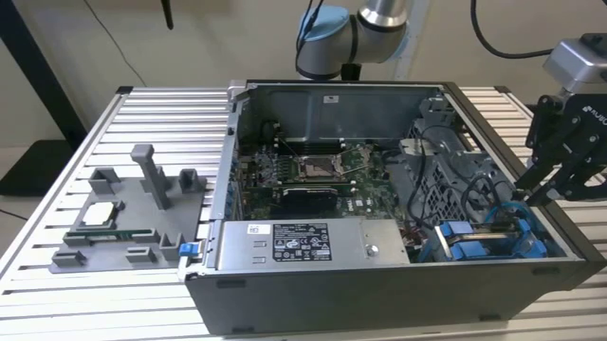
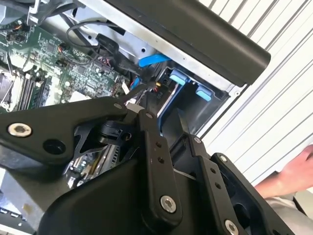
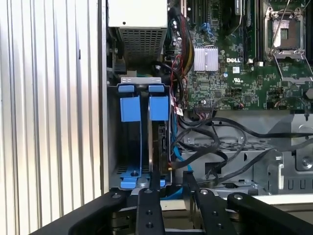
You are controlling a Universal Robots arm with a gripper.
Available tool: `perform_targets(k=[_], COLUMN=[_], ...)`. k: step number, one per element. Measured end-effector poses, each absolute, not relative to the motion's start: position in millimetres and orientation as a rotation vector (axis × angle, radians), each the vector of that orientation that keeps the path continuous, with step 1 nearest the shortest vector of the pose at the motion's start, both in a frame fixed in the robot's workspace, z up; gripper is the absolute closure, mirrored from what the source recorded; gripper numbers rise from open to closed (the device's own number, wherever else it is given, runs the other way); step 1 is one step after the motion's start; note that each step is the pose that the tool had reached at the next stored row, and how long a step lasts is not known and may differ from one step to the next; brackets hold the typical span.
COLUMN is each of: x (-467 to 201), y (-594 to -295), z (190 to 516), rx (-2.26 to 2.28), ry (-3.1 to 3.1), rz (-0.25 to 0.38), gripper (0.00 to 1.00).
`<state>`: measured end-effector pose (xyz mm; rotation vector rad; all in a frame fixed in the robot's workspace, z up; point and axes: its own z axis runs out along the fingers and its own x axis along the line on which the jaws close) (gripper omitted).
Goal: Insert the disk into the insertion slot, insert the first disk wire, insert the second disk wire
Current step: 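Insert the first disk wire, then insert the second disk wire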
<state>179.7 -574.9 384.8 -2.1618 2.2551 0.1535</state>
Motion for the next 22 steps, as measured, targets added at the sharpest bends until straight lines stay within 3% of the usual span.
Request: perform_targets(k=[22], x=[195.1], y=[-565.4], z=[368.7], rx=[-2.154], ry=[2.257], rz=[0.191], gripper=[0.0])
